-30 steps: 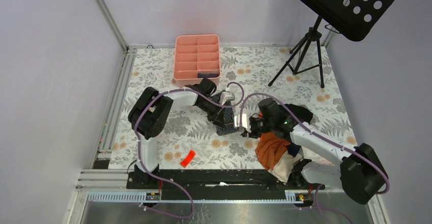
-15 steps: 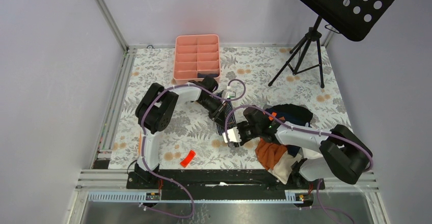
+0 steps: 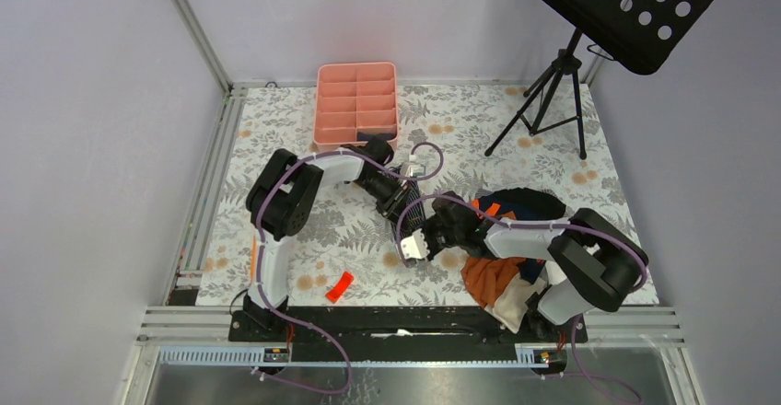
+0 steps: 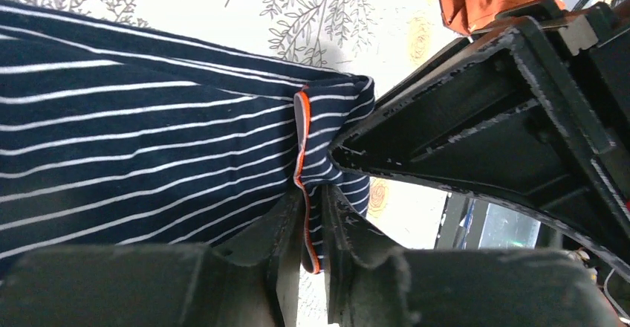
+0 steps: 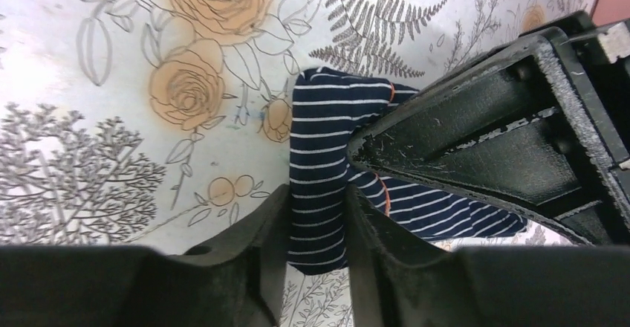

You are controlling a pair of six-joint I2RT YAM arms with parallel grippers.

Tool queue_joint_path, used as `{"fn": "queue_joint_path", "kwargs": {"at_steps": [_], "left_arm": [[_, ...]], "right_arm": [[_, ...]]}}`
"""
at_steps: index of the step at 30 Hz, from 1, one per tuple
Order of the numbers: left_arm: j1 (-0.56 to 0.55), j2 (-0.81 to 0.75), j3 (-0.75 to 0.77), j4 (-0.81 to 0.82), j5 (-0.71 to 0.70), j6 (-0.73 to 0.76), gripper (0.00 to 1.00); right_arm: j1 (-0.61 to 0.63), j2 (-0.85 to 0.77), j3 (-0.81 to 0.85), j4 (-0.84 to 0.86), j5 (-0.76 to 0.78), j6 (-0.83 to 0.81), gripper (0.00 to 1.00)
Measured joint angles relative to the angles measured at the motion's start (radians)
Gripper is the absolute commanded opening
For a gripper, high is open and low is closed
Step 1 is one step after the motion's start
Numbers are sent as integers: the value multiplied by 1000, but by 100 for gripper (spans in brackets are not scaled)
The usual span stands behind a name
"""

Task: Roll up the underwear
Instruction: Roll the underwear to the center of the board.

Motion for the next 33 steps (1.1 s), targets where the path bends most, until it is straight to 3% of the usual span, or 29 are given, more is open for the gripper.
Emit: {"fn": "queue_joint_path", "kwargs": {"at_steps": [4,7,11,17,21,26,29,33], "left_arm": [[7,2,6,-11,-10,6,39],[20,-9,24,-48,-32,20,46],[47,-84,36,-89,-164,70,51],[221,-359,36,-80,-332,93,53],[313,-610,-21,36,-420,79,58],[229,-991,-223,203,-502,167,61],[150,-1076,-248,204,-508,254,61],[56,-1065,-271,162,-510,382,62]], "right_arm": [[0,41,55,-37,15,-43,11],[0,65,137,-158,5,-47,8],[0,88,249,-359,-37,-3,6],[-16,193,442,-641,-153,136,6],[-80,319,594,-798,-280,255,6],[-187,517,795,-978,-443,446,4],[-222,636,922,-1100,-494,532,4],[-251,763,1055,-1243,-544,593,5]]}}
